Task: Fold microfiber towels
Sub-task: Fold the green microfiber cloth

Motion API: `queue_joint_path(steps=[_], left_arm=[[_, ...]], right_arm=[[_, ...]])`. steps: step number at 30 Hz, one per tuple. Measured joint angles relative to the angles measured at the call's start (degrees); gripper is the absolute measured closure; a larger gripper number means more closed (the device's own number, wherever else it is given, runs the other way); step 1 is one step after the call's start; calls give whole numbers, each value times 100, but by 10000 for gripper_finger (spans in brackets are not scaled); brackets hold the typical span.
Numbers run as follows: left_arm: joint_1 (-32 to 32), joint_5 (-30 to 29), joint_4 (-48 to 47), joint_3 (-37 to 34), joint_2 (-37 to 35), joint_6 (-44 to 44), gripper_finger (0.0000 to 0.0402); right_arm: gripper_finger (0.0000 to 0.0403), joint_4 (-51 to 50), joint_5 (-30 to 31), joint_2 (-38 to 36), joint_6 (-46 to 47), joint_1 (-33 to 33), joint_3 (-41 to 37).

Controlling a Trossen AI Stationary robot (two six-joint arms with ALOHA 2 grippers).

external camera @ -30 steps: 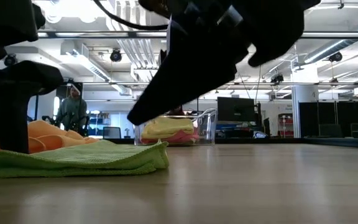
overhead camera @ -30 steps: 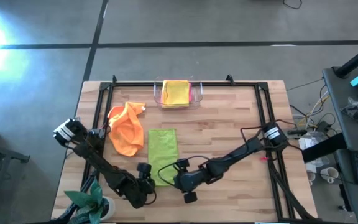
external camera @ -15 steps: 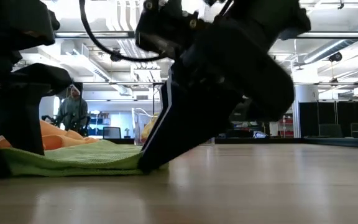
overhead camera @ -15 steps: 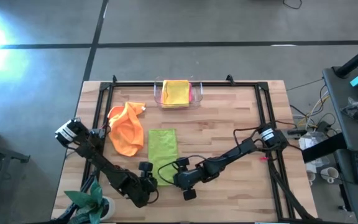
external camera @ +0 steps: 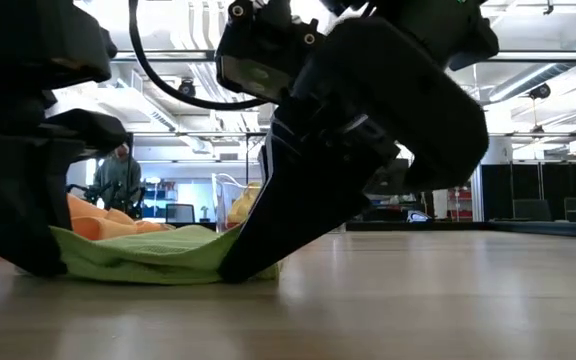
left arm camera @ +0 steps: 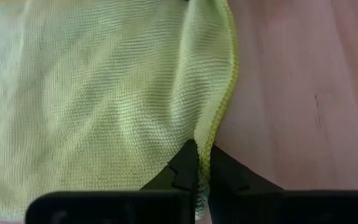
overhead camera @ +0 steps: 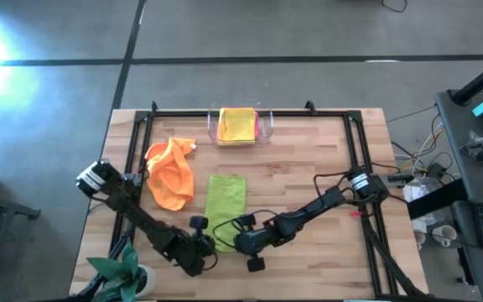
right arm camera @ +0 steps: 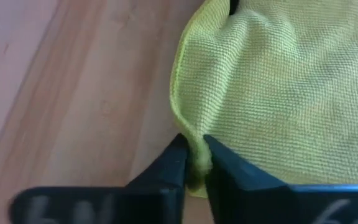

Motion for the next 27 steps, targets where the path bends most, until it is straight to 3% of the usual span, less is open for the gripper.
queue_joint_path(steps=[11, 27], left_arm=[[135, 944, -235, 661, 13, 24, 396], [95, 1038, -2185, 2076, -17, 4, 396]], right_arm=[[390, -1195, -73, -417, 1050, 84, 422], [391, -2697, -201, -567, 2092, 586, 1781]])
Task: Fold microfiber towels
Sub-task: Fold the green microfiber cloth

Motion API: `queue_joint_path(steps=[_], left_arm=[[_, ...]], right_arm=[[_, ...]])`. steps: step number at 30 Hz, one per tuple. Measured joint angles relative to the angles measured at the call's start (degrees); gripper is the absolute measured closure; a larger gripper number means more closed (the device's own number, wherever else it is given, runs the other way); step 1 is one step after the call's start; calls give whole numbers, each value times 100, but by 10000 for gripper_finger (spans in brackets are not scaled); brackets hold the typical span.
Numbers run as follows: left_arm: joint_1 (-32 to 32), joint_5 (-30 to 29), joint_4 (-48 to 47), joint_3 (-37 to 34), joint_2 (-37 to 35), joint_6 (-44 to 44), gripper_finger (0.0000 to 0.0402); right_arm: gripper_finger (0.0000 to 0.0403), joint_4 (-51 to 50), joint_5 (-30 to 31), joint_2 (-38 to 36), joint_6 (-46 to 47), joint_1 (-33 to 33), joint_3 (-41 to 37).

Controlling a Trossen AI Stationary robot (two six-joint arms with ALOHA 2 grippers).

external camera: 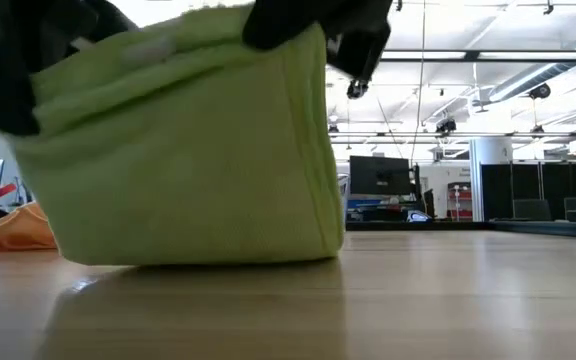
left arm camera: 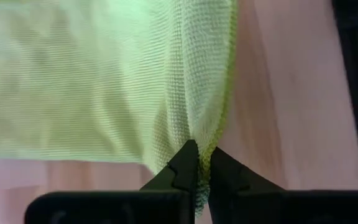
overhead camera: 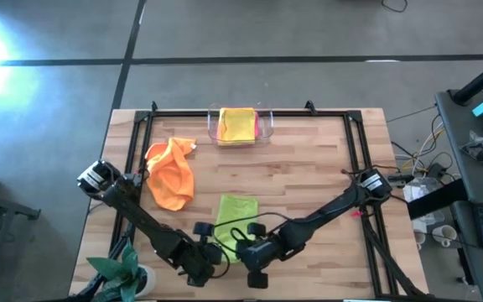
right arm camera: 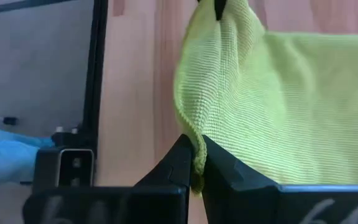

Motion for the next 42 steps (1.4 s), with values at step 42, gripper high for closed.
queue_joint_path(steps=[42], left_arm=[[1846, -1121, -639, -340, 61, 1390, 348]], right_arm=[[390, -2210, 1608, 37, 860, -1251, -231]])
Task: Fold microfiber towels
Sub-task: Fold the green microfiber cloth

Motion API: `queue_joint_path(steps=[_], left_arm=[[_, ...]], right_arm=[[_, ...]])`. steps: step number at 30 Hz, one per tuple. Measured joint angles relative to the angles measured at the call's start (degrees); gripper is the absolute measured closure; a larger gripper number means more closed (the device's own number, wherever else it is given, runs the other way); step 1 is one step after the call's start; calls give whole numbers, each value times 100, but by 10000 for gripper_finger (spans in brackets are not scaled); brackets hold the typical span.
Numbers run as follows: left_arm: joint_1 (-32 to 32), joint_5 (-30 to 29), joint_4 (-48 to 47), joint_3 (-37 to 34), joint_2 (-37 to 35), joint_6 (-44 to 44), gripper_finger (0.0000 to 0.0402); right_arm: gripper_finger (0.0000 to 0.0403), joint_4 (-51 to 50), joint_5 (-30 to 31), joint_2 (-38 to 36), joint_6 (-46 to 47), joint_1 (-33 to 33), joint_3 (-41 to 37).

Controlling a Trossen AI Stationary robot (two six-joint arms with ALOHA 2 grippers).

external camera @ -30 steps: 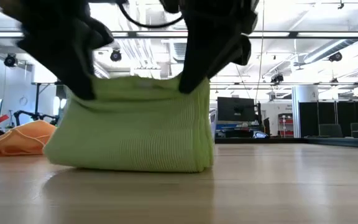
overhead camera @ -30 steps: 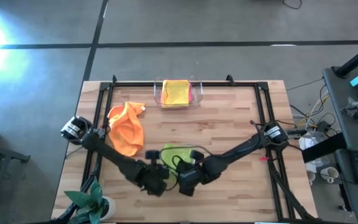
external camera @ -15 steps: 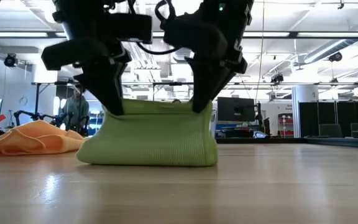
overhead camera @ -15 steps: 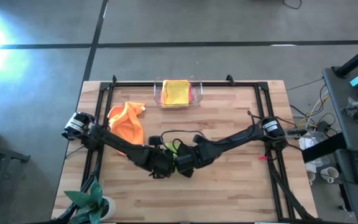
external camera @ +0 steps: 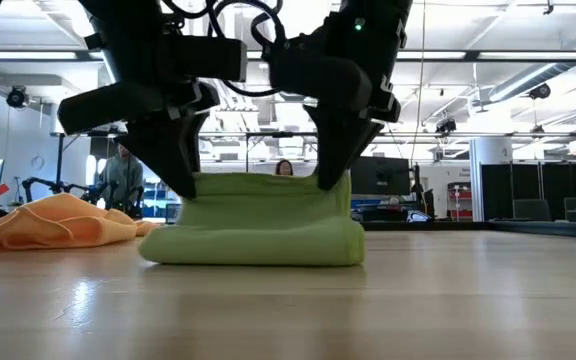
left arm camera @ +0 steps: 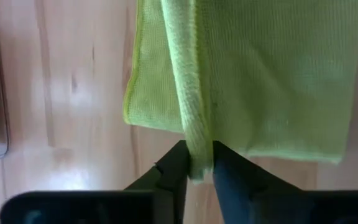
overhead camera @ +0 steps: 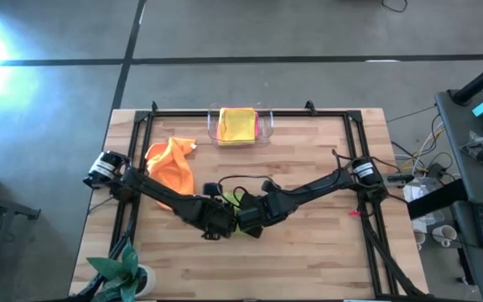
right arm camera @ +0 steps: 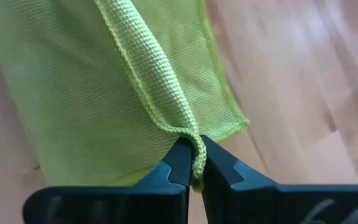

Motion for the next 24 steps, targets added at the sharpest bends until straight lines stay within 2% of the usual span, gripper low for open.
queue_joint_path(steps=[11, 19, 24], left_arm=[[127, -116, -235, 6, -2, -23, 266], [103, -84, -488, 48, -103, -48, 259], [52, -77, -442, 140, -173, -58, 259]], right_arm=[[390, -173, 129, 0, -52, -182, -6], [384, -194, 75, 0, 104, -379, -6], [340, -227, -52, 0, 111, -540, -6]])
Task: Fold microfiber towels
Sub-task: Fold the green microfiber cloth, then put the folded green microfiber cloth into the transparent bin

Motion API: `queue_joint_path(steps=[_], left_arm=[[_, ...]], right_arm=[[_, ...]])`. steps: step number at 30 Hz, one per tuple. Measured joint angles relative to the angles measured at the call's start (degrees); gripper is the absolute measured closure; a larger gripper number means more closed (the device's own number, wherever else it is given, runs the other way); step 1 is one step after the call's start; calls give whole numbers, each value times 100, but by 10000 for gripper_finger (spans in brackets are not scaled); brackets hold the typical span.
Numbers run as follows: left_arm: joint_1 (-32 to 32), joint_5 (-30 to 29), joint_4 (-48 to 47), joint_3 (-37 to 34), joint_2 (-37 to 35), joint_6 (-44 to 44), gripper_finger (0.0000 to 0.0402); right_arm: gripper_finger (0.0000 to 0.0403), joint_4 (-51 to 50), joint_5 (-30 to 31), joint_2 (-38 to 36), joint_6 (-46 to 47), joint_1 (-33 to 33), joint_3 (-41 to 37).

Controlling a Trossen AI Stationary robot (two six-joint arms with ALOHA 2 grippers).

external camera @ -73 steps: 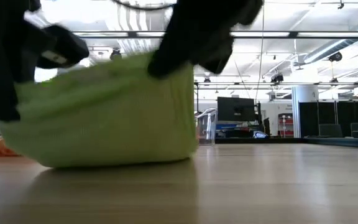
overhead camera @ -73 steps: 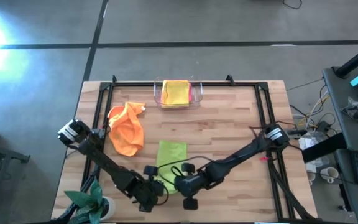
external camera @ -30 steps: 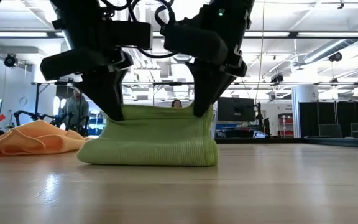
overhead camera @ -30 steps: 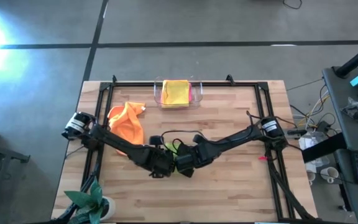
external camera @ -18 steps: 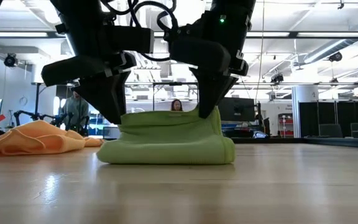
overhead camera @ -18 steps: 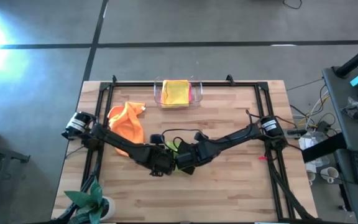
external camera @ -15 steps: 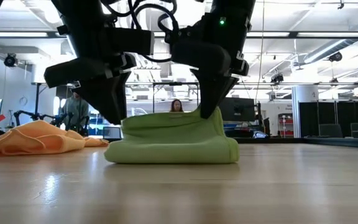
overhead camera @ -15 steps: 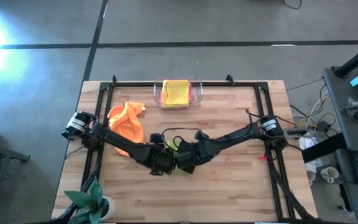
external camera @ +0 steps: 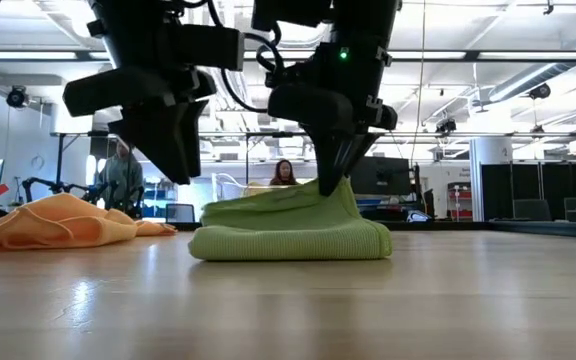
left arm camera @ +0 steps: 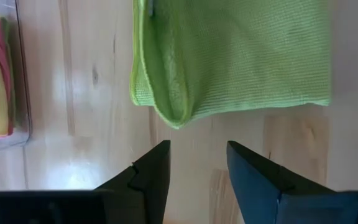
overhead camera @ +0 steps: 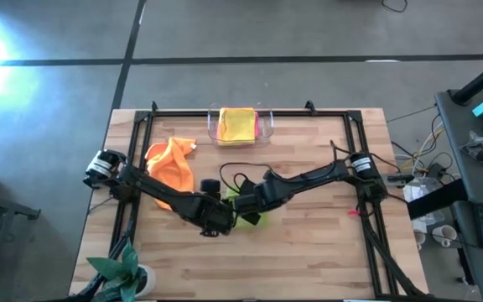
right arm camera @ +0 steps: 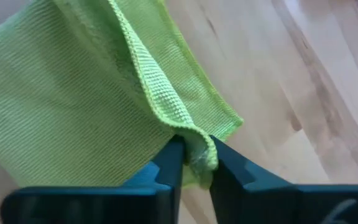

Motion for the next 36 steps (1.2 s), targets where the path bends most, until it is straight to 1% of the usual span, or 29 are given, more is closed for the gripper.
queue_joint_path(steps=[4, 7, 13, 16, 19, 21, 26, 28, 31, 33, 36], left_arm=[[-46, 9, 11, 8, -27, -27, 259], [-136, 20, 10, 3, -51, -216, 259], [-448, 25, 279, -37, -66, -293, 259], [-600, 26, 693, -52, -66, -289, 259], [-674, 19, 1163, -89, -66, -283, 259], [-669, -2, 1461, -149, -66, -246, 259], [-661, -5, 2026, -331, -66, 209, 259], [-663, 1, 2291, -475, -66, 338, 259], [-663, 142, 2630, -628, -66, 342, 259], [-662, 189, 2714, -711, -24, 342, 259], [-659, 212, 2783, -813, 60, 348, 259]], right_arm=[[296, -87, 39, -29, -104, -133, 0], [273, -419, 46, -174, -333, -238, 19], [266, -988, 50, -882, -635, -217, -190], [266, -1047, 39, -1344, -687, 11, -551], [266, -854, -1, -1834, -672, 312, -1076], [266, -502, -2, -2125, -665, 522, -1505], [266, 991, -6, -2608, -814, 953, -2528], [266, 1672, -4, -2651, -1217, 1106, -2844], [266, 2693, -21, -2617, -2077, 1293, -3235], [266, 3338, -162, -2542, -2531, 1359, -3413], [266, 3856, -317, -2354, -2810, 1374, -3576]])
